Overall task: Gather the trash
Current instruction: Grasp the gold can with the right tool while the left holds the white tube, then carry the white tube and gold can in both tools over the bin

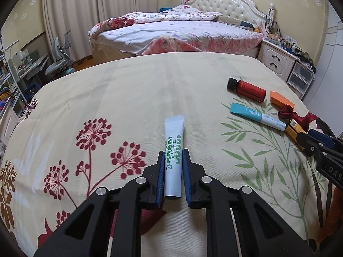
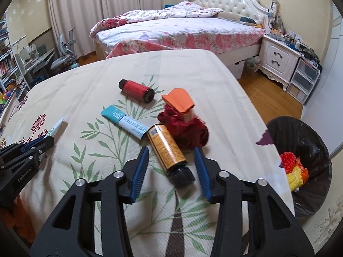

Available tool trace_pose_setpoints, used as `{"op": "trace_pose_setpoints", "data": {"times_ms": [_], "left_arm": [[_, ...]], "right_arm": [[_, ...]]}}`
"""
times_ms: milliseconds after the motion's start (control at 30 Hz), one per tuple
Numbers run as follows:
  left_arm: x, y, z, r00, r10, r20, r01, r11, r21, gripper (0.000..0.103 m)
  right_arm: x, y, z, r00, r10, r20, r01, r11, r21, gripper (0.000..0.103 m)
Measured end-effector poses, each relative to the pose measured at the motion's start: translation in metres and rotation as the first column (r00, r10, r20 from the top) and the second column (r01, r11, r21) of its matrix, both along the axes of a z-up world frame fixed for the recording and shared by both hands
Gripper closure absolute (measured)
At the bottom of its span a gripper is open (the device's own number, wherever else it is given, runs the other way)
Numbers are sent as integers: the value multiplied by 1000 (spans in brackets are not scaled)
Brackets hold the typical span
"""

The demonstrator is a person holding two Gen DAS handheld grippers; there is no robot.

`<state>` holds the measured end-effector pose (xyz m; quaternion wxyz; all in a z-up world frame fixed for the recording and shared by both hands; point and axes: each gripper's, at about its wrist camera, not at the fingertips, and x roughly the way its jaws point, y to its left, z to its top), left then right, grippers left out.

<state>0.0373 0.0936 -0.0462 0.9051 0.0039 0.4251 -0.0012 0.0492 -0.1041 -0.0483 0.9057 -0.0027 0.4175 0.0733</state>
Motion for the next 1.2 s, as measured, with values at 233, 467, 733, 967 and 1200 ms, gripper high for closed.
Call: {"op": "trace_pose_setpoints", "data": {"times_ms": [233, 467, 733, 967, 1200], "left_arm": [[-1, 10, 1, 1000, 15, 0, -15, 1000, -24, 86], [0, 10, 1, 1000, 13, 1, -13, 999, -31, 86], [-1, 12, 4, 1000, 16, 12, -16, 999, -40, 86], [-8, 10, 7, 999, 12, 34, -11, 999, -37, 86], [-18, -5, 13, 998, -14, 60, 18, 998, -55, 86]], "right_arm": [[5, 10, -7, 999, 24, -35, -24, 1000, 2, 64], [11, 14, -6, 999, 17, -35, -17, 1000, 2, 64], [11, 18, -7, 999, 21, -30, -22, 999, -25, 80], [1, 17, -2, 1000, 22, -11, -22, 1000, -13, 80], [-14, 4, 11, 1000, -3, 24, 3, 1000, -3, 80]]}}
